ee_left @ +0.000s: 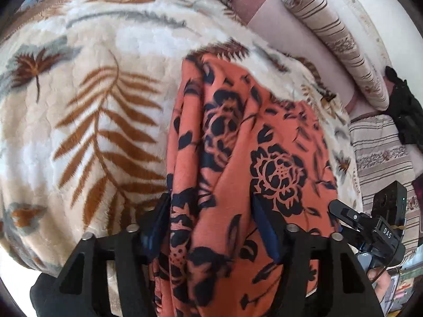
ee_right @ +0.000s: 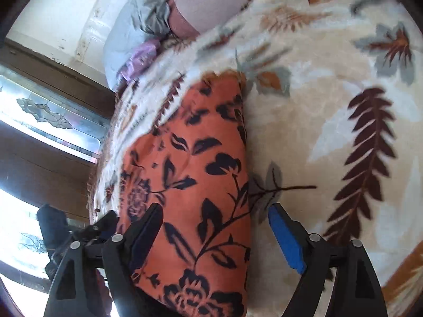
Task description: Fold small clothes
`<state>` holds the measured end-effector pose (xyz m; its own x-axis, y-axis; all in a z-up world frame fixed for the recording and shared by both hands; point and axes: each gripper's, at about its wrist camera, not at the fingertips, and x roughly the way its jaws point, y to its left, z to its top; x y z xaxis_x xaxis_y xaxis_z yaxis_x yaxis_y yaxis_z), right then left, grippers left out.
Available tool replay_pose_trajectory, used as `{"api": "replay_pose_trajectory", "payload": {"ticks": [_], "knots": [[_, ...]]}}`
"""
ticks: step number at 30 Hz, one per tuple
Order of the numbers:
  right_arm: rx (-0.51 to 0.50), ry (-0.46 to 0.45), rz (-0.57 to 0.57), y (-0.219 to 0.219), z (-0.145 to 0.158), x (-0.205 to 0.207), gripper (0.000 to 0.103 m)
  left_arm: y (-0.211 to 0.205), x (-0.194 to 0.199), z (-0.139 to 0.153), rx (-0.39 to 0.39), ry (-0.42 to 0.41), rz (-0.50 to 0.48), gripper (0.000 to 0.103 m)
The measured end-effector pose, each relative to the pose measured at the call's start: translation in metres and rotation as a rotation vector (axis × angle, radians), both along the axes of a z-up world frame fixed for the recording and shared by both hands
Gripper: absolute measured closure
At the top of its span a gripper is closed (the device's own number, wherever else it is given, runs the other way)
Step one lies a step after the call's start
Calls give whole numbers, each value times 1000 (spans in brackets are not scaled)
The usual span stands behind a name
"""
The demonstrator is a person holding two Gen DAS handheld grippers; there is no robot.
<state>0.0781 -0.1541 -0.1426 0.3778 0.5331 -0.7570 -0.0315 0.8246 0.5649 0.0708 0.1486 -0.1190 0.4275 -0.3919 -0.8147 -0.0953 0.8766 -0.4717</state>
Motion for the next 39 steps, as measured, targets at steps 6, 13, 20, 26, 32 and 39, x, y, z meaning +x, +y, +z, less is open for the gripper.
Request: {"api": "replay_pose_trajectory", "payload": {"ticks": [6,13,20,26,32,39], "knots": [[-200,-171,161,39,26,-8,60,-8,-3,15,32,-43,-43,71],[-164,-407,101,8,118,-19,63,-50,9,104,49,-281,-98,74],[-79,-358,-155,-90,113,20,32,-122,73,79,40,-233,-175,43],[-100,-106,-398,-162,26,10,10,-120,65,11,102,-21,-108,27],[-89,-317,-303,-135,80,-20,10,-105,36,51,136,-144,-43,27],[-243,-152,-44,-72,18,3,2,-112,31,12,213,-2,-61,25]]}}
